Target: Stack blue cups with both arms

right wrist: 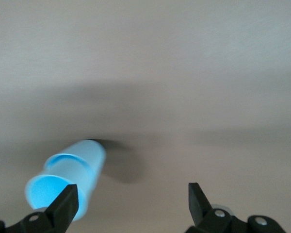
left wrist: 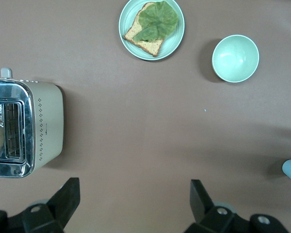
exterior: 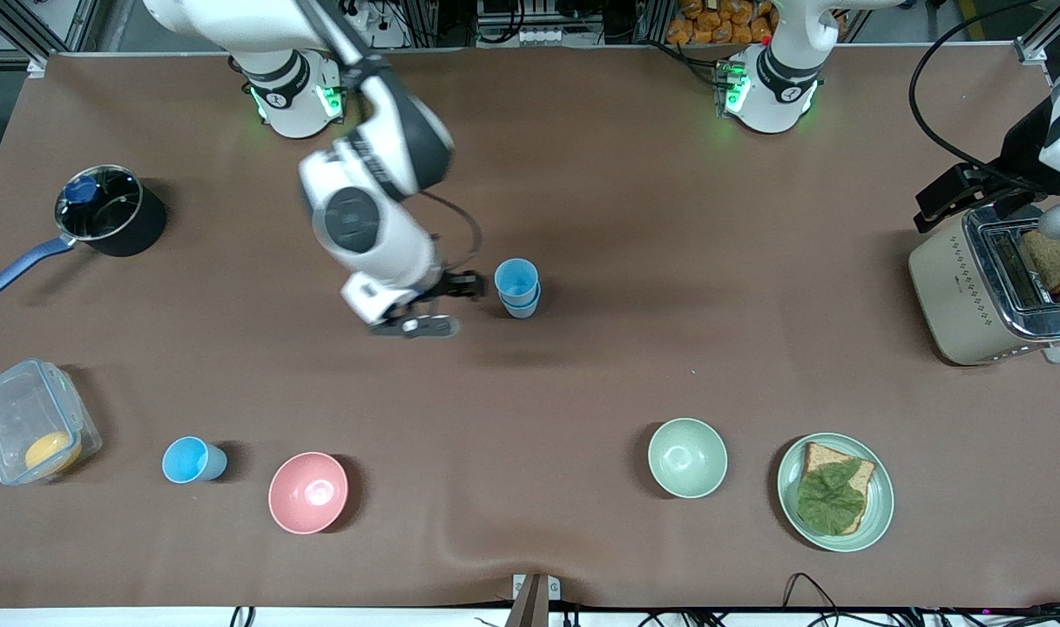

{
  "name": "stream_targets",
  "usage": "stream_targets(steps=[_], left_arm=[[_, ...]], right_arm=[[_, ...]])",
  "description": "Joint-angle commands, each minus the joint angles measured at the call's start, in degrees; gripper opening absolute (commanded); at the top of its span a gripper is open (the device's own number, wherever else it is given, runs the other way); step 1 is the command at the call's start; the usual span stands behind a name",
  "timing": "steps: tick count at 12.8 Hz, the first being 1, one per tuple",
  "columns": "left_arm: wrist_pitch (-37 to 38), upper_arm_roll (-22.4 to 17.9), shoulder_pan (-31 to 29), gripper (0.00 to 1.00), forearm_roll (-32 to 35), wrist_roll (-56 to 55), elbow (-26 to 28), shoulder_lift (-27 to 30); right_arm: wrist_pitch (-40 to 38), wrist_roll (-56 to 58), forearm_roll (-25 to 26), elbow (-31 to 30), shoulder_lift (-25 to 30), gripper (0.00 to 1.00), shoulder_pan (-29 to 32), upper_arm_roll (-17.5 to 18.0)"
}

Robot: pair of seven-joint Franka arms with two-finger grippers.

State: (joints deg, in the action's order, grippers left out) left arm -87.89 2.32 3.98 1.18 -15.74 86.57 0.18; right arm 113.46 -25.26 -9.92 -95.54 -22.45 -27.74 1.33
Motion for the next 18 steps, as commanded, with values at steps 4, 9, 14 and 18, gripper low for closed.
stream_targets(steps=[4, 9, 14, 18], left_arm=[[0.0, -0.4, -0.6, 1.00, -1.0, 1.3, -0.3, -1.2], [0.0, -0.3, -0.6, 1.00, -0.8, 1.3, -0.4, -1.4], [0.0, 1.2, -0.6, 1.00, 0.0, 1.3, -0.8, -0.9], [0.1, 1.4, -0.6, 1.00, 0.1, 1.4, -0.3, -0.3]], right_arm=[[-11.9, 13.8, 7.7, -1.2, 12.1, 1.00, 13.8, 1.0], [-21.1, 28.3, 10.3, -1.3, 21.0, 1.00, 26.5, -0.4], [-23.6, 27.5, 8.9, -0.4, 24.8, 1.00, 31.4, -2.0], [-27.3, 27.5, 7.4, 3.4, 25.3, 1.00, 31.5, -2.0]])
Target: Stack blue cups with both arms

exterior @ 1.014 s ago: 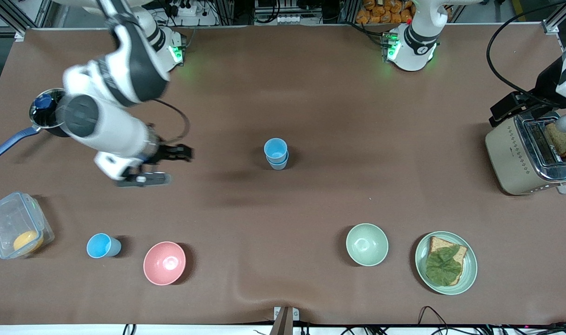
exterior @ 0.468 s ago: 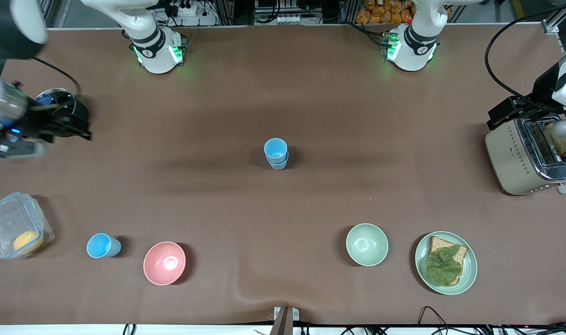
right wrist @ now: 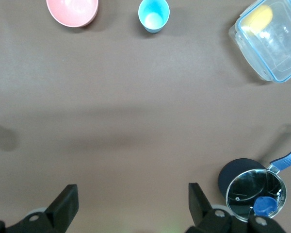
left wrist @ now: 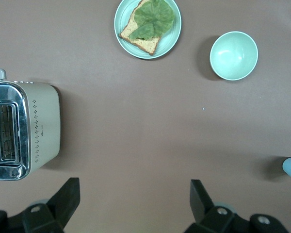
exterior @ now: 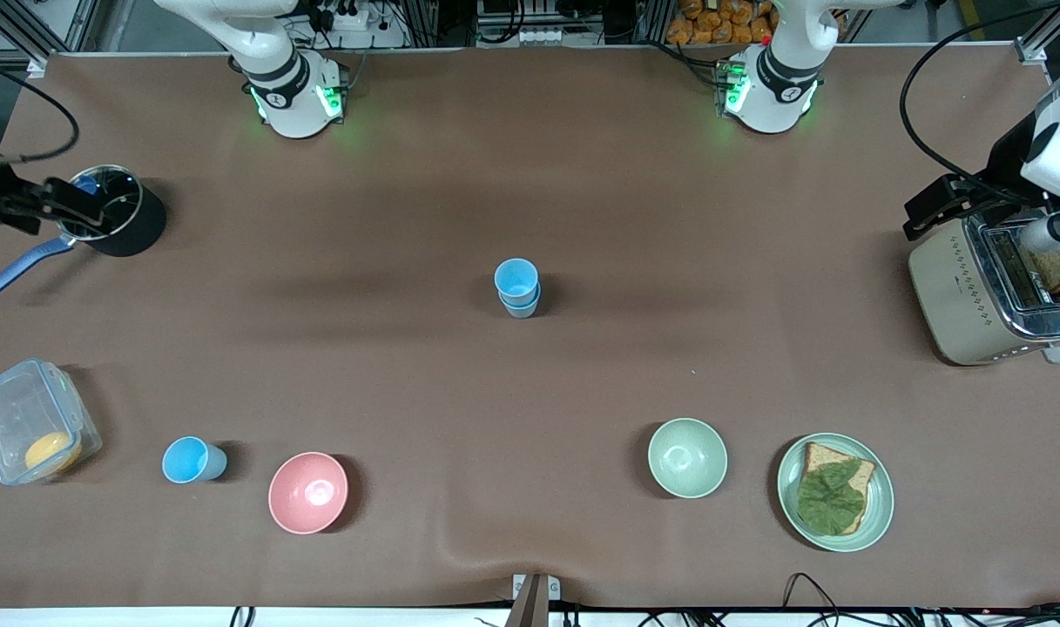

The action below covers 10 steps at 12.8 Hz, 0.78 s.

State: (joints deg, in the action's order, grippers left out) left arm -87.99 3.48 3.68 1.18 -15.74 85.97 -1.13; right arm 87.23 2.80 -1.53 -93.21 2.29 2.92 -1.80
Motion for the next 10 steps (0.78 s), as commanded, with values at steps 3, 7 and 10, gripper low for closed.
stream_targets(steps=[3, 7, 10], left_arm=[[0.2, 0.6, -0.3, 1.00, 0.1, 1.5, 1.2, 2.0], [0.6, 0.7, -0.1, 1.00, 0.1, 3.8, 0.8, 1.5], [0.8, 0.6, -0.1, 1.00, 0.1, 6.1, 0.5, 1.5]], right_arm=[[-2.2, -0.5, -1.0, 1.1, 1.1, 1.00, 0.9, 1.1], [-3.6, -0.6, -1.0, 0.7, 1.7, 1.00, 1.1, 0.9], [-4.3, -1.4, -1.0, 1.1, 1.8, 1.00, 1.4, 0.7]])
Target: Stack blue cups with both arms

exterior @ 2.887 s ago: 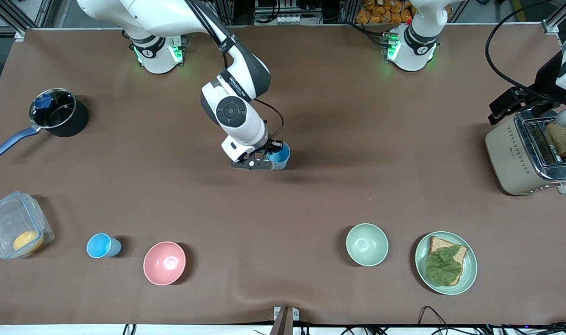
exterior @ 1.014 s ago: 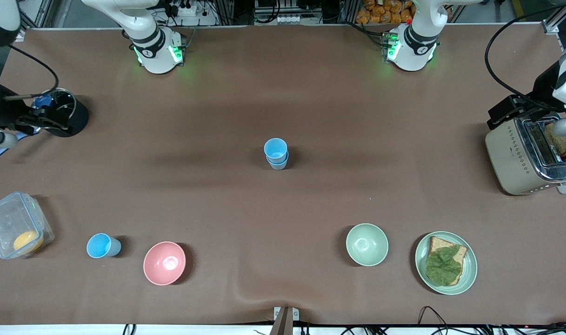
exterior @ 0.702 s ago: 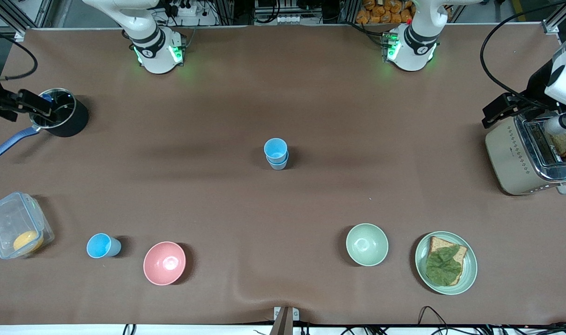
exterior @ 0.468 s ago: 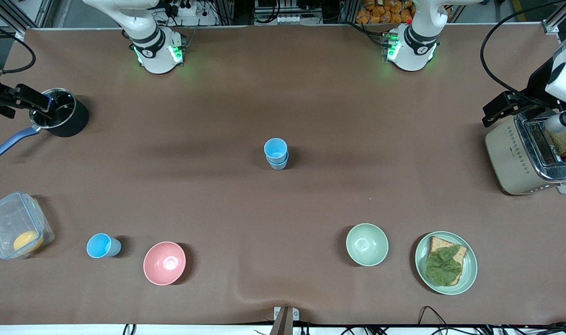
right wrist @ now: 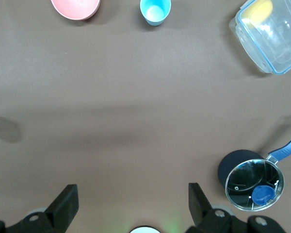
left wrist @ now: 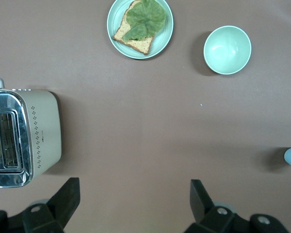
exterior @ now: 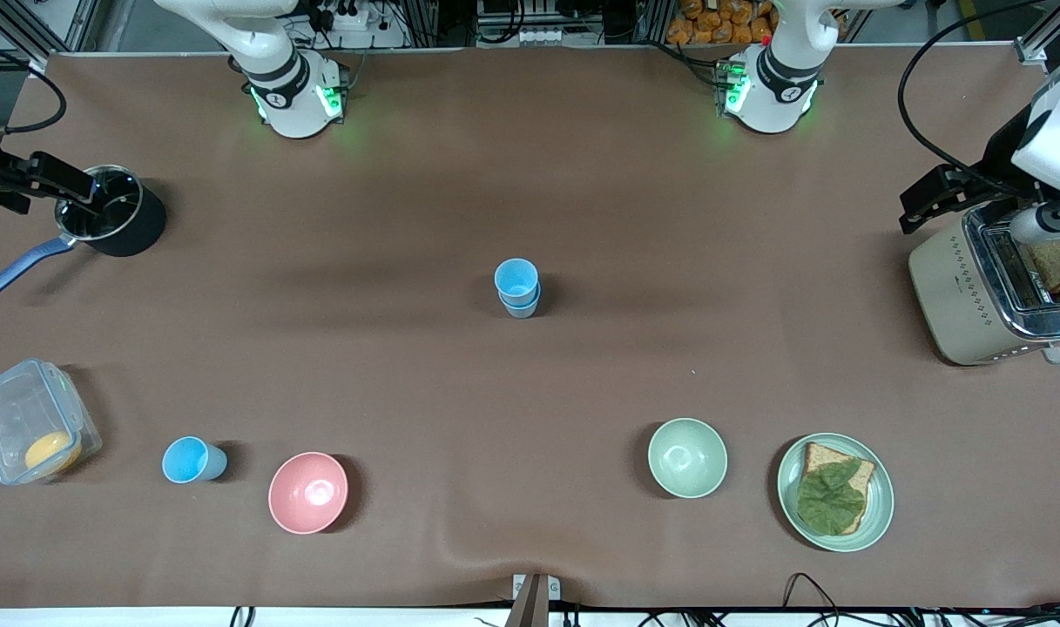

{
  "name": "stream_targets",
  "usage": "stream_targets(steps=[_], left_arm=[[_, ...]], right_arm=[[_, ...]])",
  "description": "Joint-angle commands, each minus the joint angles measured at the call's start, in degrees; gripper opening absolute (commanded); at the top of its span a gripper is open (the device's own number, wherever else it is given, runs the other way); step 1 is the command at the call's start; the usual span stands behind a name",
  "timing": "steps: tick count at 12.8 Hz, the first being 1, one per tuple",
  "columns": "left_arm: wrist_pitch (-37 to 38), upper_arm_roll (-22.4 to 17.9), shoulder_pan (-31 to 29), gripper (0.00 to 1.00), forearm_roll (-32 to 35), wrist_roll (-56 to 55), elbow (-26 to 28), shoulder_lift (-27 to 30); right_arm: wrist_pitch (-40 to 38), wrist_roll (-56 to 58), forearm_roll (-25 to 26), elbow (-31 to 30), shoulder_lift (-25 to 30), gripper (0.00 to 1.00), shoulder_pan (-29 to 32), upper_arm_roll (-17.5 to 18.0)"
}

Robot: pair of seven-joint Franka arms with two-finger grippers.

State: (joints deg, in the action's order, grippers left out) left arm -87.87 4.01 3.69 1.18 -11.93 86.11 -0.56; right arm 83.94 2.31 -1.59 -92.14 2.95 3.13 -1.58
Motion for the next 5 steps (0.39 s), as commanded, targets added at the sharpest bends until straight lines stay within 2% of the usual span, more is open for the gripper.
stream_targets(steps=[1, 5], left_arm=[[0.9, -0.1, -0.2, 1.00, 0.1, 3.4, 0.3, 0.9], [1.0, -0.2, -0.3, 1.00, 0.1, 3.8, -0.1, 0.8]], right_arm=[[-0.9, -0.9, -1.0, 0.0, 1.1, 1.00, 1.2, 0.4], [-0.4, -0.9, -0.9, 0.3, 1.1, 1.00, 1.3, 0.3]])
